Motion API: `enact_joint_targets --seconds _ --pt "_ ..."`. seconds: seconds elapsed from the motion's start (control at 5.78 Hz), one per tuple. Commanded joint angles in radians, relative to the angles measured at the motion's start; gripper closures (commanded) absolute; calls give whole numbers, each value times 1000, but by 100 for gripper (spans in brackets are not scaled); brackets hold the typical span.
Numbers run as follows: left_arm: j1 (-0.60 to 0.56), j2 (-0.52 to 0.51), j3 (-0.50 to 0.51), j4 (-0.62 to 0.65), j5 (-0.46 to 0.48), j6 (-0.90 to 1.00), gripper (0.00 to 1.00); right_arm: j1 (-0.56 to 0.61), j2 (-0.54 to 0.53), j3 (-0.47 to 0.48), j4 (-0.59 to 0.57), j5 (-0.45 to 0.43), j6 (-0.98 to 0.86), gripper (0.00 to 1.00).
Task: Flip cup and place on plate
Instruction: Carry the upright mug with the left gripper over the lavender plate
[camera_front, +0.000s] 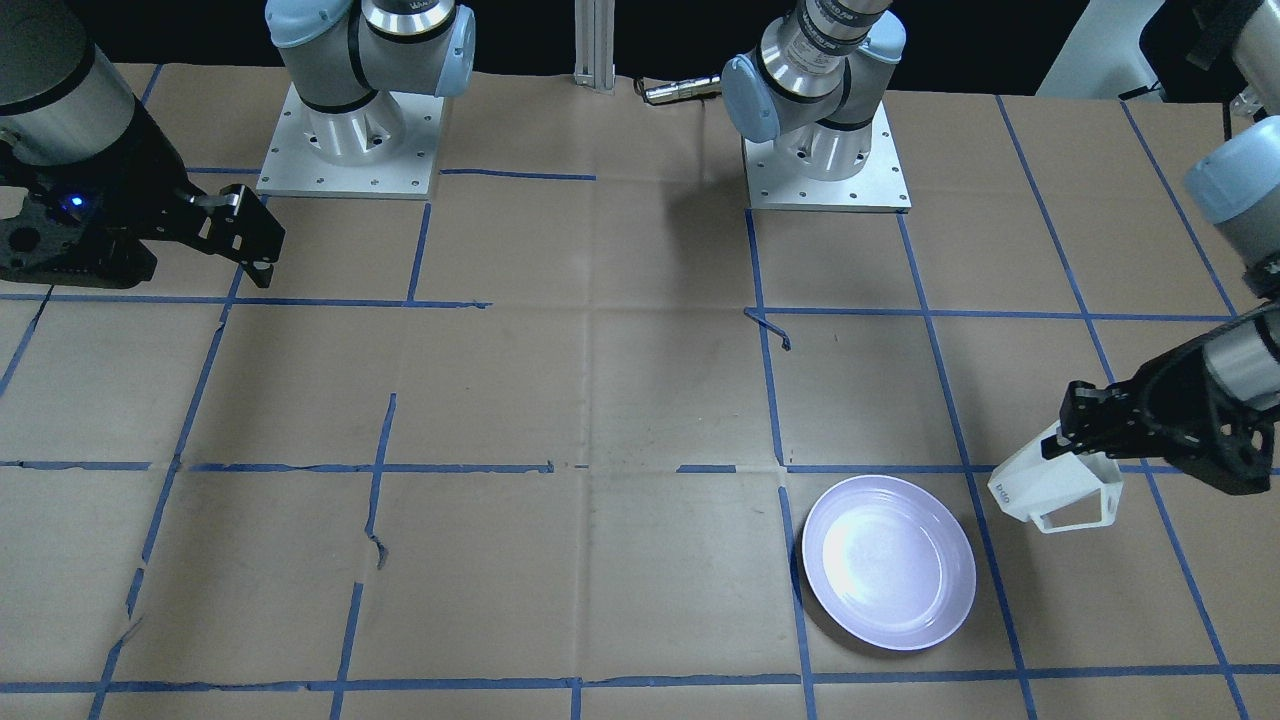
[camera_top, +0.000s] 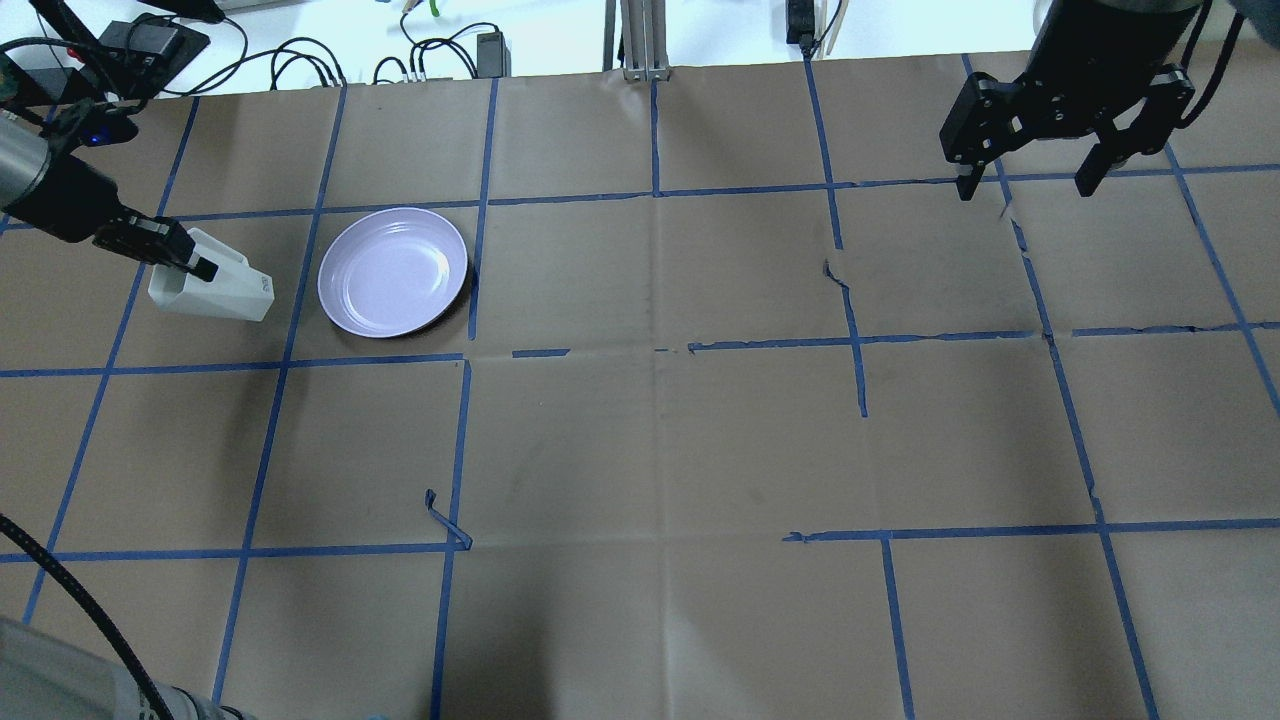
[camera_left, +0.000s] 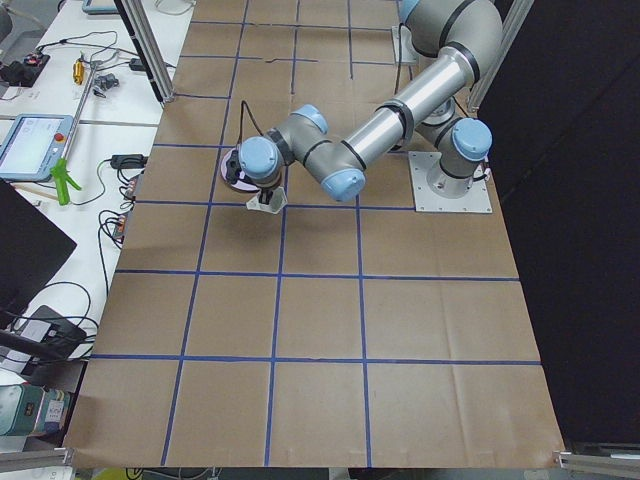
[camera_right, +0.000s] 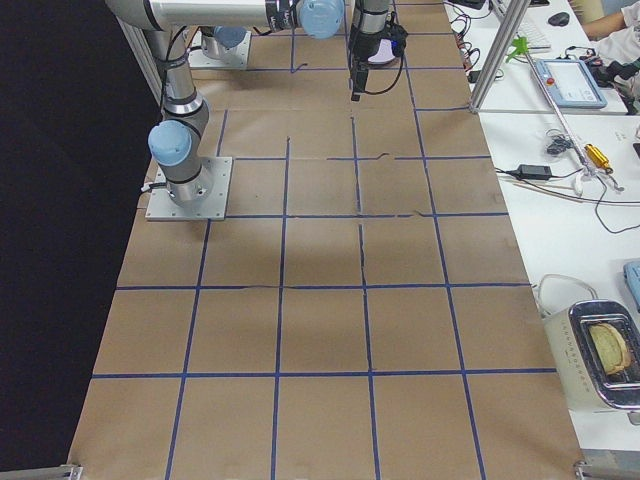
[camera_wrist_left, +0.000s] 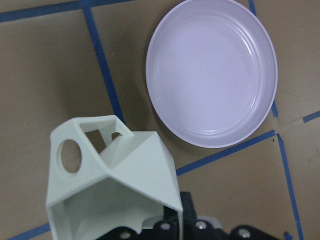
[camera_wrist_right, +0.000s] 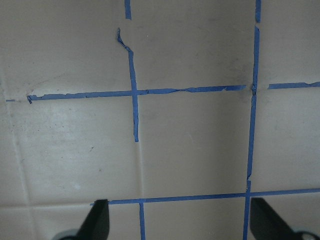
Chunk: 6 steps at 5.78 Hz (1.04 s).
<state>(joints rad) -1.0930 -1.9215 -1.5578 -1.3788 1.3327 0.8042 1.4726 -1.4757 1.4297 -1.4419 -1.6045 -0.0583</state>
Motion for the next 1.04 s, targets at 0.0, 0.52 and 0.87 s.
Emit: enact_joint_targets --seconds 0.0,0.52,0.87 --pt "-230 -23 2 107 176 -127 100 0 0 0 0 0 0 0" --pt "-361 -109 -5 207 310 -320 100 0 0 0 0 0 0 0" --pt "-390 -111 -27 208 307 -321 100 0 0 0 0 0 0 0"
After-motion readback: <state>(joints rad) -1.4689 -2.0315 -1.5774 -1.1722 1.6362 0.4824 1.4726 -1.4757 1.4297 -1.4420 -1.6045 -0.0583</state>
